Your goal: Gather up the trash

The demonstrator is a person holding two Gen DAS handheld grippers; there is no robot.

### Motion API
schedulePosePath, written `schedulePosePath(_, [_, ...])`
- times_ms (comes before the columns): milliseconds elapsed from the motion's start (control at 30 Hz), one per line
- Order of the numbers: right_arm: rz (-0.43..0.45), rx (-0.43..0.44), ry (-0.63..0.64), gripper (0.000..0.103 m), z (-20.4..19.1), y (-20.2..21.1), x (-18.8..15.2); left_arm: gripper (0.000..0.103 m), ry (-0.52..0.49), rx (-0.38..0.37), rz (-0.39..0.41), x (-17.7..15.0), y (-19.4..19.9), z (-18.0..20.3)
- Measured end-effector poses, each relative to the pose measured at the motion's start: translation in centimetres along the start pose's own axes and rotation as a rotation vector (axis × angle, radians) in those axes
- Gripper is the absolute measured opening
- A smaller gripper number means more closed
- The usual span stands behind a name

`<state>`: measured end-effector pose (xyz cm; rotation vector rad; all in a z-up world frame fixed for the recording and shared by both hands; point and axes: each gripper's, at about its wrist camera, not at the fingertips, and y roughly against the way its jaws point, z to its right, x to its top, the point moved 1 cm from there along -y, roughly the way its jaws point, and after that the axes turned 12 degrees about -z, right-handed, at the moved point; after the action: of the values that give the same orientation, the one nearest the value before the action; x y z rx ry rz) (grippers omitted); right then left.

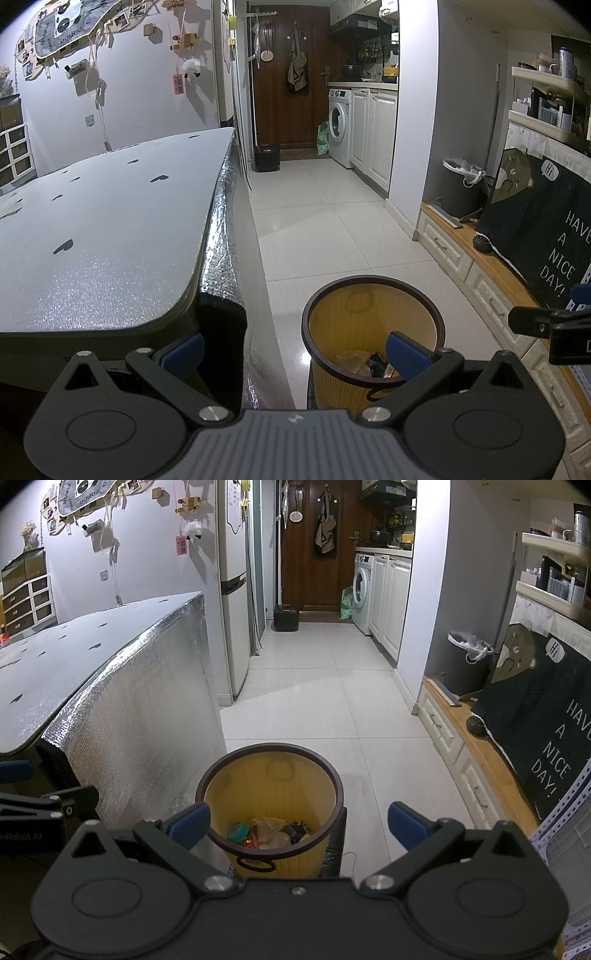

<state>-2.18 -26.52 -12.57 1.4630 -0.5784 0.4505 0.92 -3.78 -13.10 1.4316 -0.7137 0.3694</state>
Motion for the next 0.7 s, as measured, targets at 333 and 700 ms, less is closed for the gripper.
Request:
schedulePosePath(333, [0.0,-0.001,0.001,0.103,-0.04,0.0,0.01,0.103,-0.004,-0.002,0.002,0.06,0.16,-0.09])
schedulePosePath(700, [0.0,0.0,0.001,0.103,-0.05,-0.01,0.02,0.103,-0.003,-0.001,0.002,0.05,0.17,-0.11])
